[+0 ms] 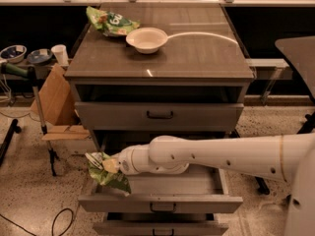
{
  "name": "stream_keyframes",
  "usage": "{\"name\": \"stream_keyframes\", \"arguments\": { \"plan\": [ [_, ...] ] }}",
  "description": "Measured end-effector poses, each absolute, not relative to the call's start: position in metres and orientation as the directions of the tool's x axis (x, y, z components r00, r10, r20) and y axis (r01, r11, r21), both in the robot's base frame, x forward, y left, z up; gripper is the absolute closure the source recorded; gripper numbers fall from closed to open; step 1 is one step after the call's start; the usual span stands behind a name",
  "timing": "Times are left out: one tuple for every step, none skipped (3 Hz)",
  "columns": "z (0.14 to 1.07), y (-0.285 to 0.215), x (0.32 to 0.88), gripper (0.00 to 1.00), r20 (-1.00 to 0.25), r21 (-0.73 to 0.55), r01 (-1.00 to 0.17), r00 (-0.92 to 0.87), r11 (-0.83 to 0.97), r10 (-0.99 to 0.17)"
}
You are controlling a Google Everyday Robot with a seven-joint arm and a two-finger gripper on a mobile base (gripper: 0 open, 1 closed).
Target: Place green jalapeno chip bag into middle drawer
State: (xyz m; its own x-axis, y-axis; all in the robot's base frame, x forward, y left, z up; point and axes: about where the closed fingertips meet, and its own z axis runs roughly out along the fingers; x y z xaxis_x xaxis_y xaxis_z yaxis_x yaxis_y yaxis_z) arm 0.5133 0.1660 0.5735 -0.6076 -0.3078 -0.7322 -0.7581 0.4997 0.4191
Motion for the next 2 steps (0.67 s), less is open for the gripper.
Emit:
{"name": "stream_keyframes", "arguments": {
  "plan": [
    [0.548, 0.164, 0.538, 1.00, -0.713, 0.434, -0.705, -0.650, 0.561, -0.264],
    [0.528, 0.145, 0.558, 1.00, -0.699, 0.423, -0.669, -0.670, 0.611, -0.250]
  ]
}}
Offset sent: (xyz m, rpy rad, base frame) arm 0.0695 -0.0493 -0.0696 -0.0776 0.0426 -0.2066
